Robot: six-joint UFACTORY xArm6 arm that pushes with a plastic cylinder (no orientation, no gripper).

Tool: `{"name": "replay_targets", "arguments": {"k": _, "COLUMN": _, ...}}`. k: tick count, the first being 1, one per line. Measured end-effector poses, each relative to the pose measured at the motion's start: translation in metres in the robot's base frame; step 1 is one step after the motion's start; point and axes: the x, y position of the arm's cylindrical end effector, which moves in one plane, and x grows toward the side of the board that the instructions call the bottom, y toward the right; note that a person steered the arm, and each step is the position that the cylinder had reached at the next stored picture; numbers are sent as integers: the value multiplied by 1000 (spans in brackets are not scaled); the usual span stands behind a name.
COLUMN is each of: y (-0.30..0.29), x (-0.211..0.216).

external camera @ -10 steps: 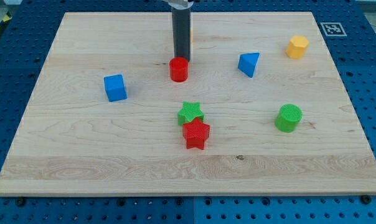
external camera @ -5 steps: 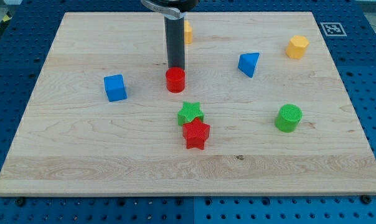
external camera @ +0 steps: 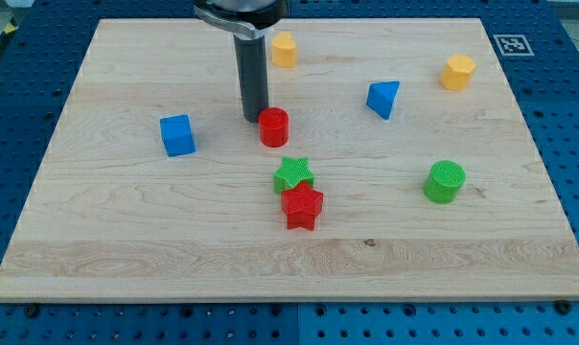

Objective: Place the red circle to the top of the green star

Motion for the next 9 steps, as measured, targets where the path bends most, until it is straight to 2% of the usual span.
{"name": "replay_targets", "arguments": {"k": 4, "y": 15, "x": 6}}
{"name": "replay_targets", "arguments": {"k": 7, "y": 17, "x": 34}}
{"name": "replay_targets", "arguments": {"k": 9, "y": 40, "x": 9}}
